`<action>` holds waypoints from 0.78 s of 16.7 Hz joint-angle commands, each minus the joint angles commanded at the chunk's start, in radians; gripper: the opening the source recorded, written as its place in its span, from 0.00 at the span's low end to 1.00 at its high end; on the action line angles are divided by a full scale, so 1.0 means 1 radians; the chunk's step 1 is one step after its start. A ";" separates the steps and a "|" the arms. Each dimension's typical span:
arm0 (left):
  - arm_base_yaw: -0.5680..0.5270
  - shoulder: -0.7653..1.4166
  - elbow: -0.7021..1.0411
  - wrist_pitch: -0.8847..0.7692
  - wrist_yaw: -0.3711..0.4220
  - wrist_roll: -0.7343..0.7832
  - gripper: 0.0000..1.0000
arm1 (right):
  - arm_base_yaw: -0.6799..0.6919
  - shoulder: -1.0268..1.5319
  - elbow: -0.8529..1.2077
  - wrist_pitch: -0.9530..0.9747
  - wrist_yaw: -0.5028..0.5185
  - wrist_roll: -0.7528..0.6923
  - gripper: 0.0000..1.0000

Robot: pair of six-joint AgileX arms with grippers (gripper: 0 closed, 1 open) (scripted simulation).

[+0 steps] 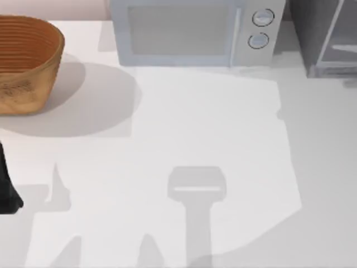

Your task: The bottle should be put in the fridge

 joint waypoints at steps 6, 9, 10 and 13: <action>0.000 0.000 0.000 0.000 0.000 0.000 1.00 | 0.005 0.012 0.002 0.001 -0.001 0.002 0.01; 0.000 0.000 0.000 0.000 0.000 0.000 1.00 | 0.018 0.068 0.073 -0.039 0.004 0.000 0.01; 0.000 0.000 0.000 0.000 0.000 0.000 1.00 | 0.020 0.091 0.118 -0.056 0.010 -0.001 0.01; 0.000 0.000 0.000 0.000 0.000 0.000 1.00 | 0.024 0.155 0.296 -0.112 0.031 -0.001 0.01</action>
